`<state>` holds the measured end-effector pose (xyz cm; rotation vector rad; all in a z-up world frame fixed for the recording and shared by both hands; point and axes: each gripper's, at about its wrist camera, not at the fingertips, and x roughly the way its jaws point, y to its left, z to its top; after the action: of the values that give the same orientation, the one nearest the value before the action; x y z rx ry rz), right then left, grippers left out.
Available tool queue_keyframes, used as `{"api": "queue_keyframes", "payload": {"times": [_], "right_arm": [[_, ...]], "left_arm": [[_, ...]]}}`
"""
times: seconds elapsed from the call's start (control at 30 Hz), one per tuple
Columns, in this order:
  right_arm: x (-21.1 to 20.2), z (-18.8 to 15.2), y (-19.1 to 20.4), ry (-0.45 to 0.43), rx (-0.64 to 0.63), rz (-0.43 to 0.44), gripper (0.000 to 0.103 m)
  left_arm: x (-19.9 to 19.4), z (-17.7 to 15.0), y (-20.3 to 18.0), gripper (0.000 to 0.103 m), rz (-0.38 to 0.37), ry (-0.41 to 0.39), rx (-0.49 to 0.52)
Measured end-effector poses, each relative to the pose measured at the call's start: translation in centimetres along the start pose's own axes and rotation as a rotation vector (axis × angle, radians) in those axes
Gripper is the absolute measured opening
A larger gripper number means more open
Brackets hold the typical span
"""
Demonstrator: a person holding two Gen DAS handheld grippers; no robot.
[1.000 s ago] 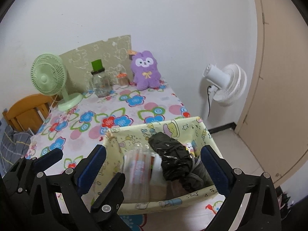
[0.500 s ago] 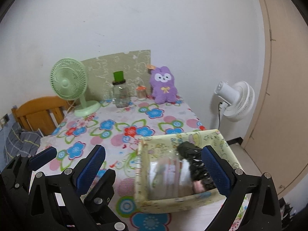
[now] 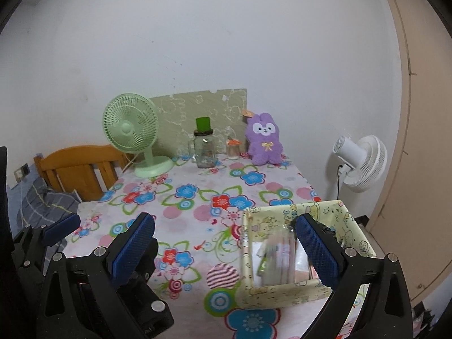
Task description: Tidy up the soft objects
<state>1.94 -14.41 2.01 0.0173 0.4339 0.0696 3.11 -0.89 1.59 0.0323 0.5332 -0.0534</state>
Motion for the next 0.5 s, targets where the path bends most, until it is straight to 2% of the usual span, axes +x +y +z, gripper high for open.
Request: {"api": "queue_keyframes", "payload": {"times": [0.5], "right_arm": [[-1.5, -0.2, 1.3, -0.049, -0.006, 0.031, 0.102]], "left_arm": [[-2.7, -0.6, 2.9, 0.103, 0.074, -0.089, -0.019]]}}
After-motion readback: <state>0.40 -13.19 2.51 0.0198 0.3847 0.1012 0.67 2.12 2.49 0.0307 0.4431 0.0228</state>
